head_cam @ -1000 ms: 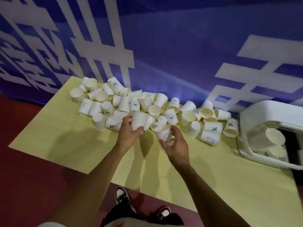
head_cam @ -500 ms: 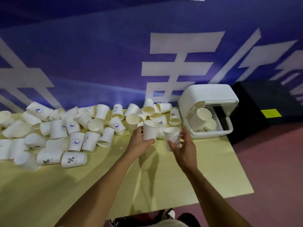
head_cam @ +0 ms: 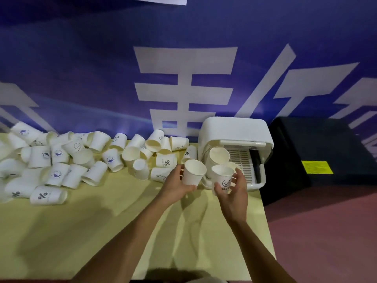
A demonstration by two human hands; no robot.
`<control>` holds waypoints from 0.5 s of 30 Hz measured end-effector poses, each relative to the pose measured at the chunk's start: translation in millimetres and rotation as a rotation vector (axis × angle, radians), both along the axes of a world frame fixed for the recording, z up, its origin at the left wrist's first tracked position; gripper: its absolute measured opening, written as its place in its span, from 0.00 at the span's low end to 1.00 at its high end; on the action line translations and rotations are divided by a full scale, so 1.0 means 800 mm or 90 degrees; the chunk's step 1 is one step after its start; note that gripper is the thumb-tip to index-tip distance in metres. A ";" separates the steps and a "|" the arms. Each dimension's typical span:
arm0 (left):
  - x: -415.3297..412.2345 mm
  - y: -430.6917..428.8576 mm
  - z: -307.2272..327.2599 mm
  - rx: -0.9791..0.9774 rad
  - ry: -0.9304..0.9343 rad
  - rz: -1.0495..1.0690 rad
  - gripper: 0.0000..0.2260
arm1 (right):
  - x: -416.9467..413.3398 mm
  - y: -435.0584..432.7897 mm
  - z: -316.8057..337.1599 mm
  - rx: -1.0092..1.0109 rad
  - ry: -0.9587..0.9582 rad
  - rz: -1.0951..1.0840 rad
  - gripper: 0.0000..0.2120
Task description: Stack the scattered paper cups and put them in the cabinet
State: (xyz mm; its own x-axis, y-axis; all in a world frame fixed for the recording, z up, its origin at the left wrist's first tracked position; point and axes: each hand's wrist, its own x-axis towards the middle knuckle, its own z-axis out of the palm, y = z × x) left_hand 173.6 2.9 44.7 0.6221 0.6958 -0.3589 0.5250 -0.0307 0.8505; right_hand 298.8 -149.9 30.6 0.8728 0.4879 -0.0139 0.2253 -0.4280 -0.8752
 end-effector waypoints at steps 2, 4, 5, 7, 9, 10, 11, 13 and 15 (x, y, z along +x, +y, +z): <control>0.015 -0.002 0.002 0.003 0.008 0.000 0.34 | 0.022 -0.001 -0.002 0.007 0.005 -0.014 0.40; 0.026 0.000 0.001 0.013 0.019 -0.011 0.35 | 0.042 0.000 -0.003 0.015 0.008 -0.021 0.40; 0.031 0.002 -0.002 0.016 0.027 -0.018 0.35 | 0.049 -0.001 -0.005 0.015 0.014 -0.017 0.40; 0.037 0.007 -0.008 0.013 0.042 -0.035 0.35 | 0.055 -0.005 -0.008 0.013 0.028 0.005 0.40; 0.045 0.011 -0.011 0.010 0.045 -0.051 0.35 | 0.055 -0.011 -0.011 0.002 0.009 0.035 0.40; 0.050 0.014 -0.012 0.006 0.043 -0.057 0.35 | 0.056 -0.014 -0.013 -0.011 -0.007 0.046 0.39; 0.055 0.017 -0.015 0.000 0.039 -0.061 0.35 | 0.058 -0.017 -0.017 -0.022 -0.020 0.048 0.39; 0.063 0.020 -0.021 -0.004 0.036 -0.066 0.34 | 0.063 -0.023 -0.022 -0.036 -0.029 0.046 0.37; 0.071 0.020 -0.024 -0.002 0.038 -0.074 0.33 | 0.072 -0.029 -0.024 -0.049 -0.039 0.048 0.36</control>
State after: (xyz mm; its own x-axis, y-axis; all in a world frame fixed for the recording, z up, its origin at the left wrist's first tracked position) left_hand 230.3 19.3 25.2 0.6759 0.6191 -0.3998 0.5683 -0.0924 0.8176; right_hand 356.1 -173.4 11.6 0.8337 0.5522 -0.0015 0.3121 -0.4735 -0.8237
